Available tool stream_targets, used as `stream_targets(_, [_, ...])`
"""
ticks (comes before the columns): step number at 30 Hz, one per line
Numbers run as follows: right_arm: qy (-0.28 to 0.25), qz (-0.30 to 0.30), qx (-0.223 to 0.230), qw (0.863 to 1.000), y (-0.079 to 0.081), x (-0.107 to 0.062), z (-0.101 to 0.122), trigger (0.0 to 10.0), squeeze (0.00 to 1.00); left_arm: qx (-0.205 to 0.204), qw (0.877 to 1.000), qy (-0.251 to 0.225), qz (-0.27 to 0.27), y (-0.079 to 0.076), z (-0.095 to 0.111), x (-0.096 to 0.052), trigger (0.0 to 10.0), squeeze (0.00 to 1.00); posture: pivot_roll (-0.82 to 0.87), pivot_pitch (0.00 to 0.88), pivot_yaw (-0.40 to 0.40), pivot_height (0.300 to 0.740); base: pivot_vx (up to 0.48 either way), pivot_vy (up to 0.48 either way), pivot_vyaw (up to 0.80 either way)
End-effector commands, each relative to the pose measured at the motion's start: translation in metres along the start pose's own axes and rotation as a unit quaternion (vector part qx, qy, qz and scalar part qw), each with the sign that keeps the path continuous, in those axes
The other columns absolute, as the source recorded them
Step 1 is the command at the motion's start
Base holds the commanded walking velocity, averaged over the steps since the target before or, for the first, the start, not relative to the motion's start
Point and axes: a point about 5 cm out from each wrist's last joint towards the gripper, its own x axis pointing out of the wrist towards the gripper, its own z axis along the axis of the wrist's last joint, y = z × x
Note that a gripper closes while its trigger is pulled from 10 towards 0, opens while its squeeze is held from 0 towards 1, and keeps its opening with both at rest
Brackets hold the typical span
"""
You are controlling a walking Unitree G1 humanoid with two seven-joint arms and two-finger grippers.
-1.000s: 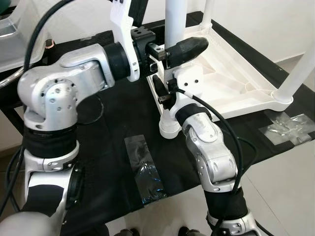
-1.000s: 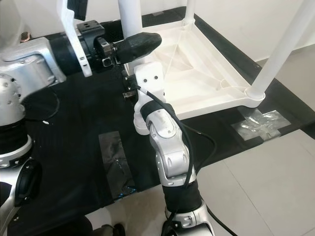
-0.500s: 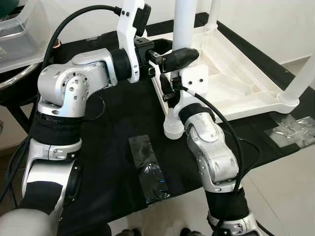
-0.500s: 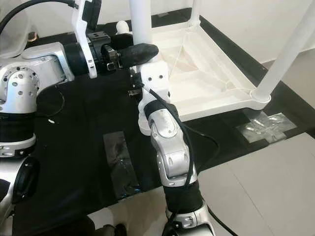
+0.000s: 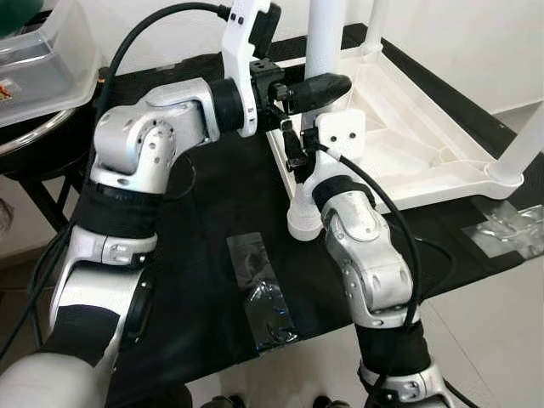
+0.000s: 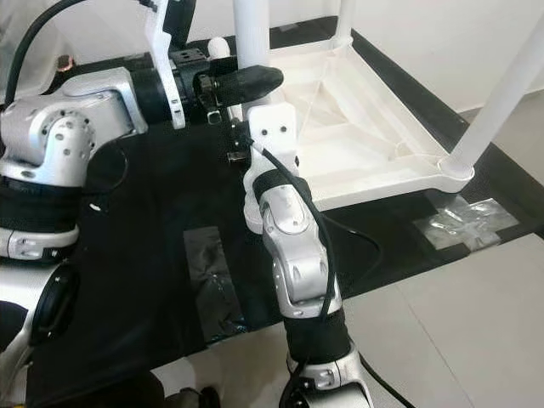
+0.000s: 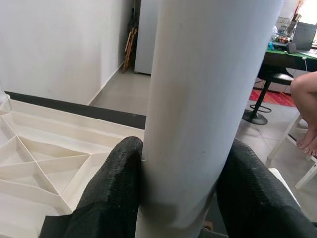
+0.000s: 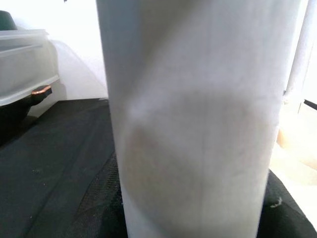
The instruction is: Building children table
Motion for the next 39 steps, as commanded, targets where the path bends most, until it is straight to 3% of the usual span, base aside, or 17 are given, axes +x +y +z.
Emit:
stream_targets(1, [0.058,0.039,0.038,0.997,0.012,-0.002,-0.025,10.0,0.00,0.005,0.998,-0.013,0.056,0.017,0.006,-0.009,0.0,0.00,0.03,0.211,0.049,0.740,0.000,0.000,0.00])
stream_targets(2, [0.045,0.065,0.034,0.996,0.008,0.000,-0.019,10.0,1.00,0.006,0.998,-0.014,0.054,0.017,0.006,-0.008,0.0,0.00,0.03,0.213,0.047,0.740,0.000,0.000,0.00])
stream_targets(3, [0.045,0.065,0.034,0.996,0.008,0.000,-0.019,10.0,1.00,0.006,0.998,-0.014,0.054,0.017,0.006,-0.008,0.0,0.00,0.03,0.213,0.047,0.740,0.000,0.000,0.00])
stream_targets(7, [0.022,0.167,0.011,0.986,-0.021,0.012,0.001,10.0,1.00,0.007,0.999,-0.016,0.046,0.016,0.007,-0.005,0.0,0.00,0.03,0.219,0.042,0.740,0.000,0.000,0.00])
stream_targets(10, [0.024,0.270,-0.037,0.962,-0.046,0.018,0.013,10.0,1.00,0.009,0.999,-0.016,0.036,0.013,0.007,-0.004,0.0,0.00,0.03,0.223,0.039,0.740,0.000,0.000,0.00])
stream_targets(11, [0.024,0.270,-0.037,0.962,-0.046,0.018,0.013,10.0,1.00,0.009,0.999,-0.016,0.036,0.013,0.007,-0.004,0.0,0.00,0.03,0.223,0.039,0.740,0.000,0.000,0.00])
stream_targets(12, [0.012,0.343,-0.062,0.937,-0.060,0.019,0.028,10.0,0.43,0.011,0.999,-0.017,0.027,0.011,0.007,-0.004,0.0,0.00,0.03,0.227,0.038,0.740,0.000,0.000,0.00])
stream_targets(13, [0.012,0.343,-0.062,0.937,-0.060,0.019,0.028,10.0,0.43,0.011,0.999,-0.017,0.027,0.011,0.007,-0.004,0.0,0.00,0.03,0.227,0.038,0.740,0.000,0.000,0.00])
stream_targets(14, [0.005,0.356,-0.070,0.932,-0.062,0.020,0.033,10.0,0.00,0.011,0.999,-0.017,0.024,0.011,0.007,-0.004,0.0,0.00,0.03,0.226,0.038,0.740,0.000,0.000,0.00])
stream_targets(15, [0.006,0.380,-0.063,0.923,-0.069,0.024,0.040,10.0,0.00,0.011,1.000,-0.018,0.019,0.008,0.007,-0.007,0.0,0.00,0.04,0.228,0.038,0.740,0.000,0.000,0.00])
stream_targets(23, [0.015,0.438,-0.009,0.899,-0.072,0.032,0.041,10.0,0.00,0.012,0.999,-0.029,0.011,0.003,0.007,-0.015,0.0,0.00,0.05,0.223,0.034,0.740,0.000,0.000,0.00])
stream_targets(25, [0.015,0.438,-0.009,0.899,-0.072,0.032,0.041,10.0,0.00,0.012,0.999,-0.029,0.011,0.003,0.007,-0.015,0.0,0.00,0.05,0.223,0.034,0.740,0.000,0.000,0.00])
stream_targets(27, [0.027,0.477,-0.010,0.878,-0.069,0.032,0.035,10.0,0.00,0.004,0.999,-0.039,0.001,0.000,0.008,-0.018,0.0,0.00,0.05,0.221,0.031,0.740,0.000,0.000,0.00])
stream_targets(30, [0.033,0.498,-0.012,0.866,-0.068,0.031,0.032,10.0,0.00,0.000,0.999,-0.043,-0.005,-0.002,0.008,-0.019,0.0,0.00,0.05,0.220,0.028,0.740,0.000,0.000,0.00])
stream_targets(31, [0.041,0.520,-0.014,0.853,-0.066,0.031,0.029,0.0,0.00,-0.002,0.999,-0.043,-0.011,-0.003,0.007,-0.019,0.0,0.00,0.05,0.219,0.028,0.740,0.000,0.000,0.00])
stream_targets(35, [0.052,0.555,-0.027,0.830,-0.064,0.030,0.028,0.0,0.00,-0.006,0.999,-0.044,-0.025,-0.009,0.006,-0.017,0.0,0.00,0.05,0.216,0.025,0.740,0.000,0.000,0.00])
stream_targets(39, [0.054,0.563,-0.033,0.824,-0.064,0.032,0.029,0.0,0.00,-0.008,0.998,-0.046,-0.033,-0.015,0.005,-0.017,0.0,0.00,0.04,0.212,0.025,0.740,0.000,0.000,0.00])
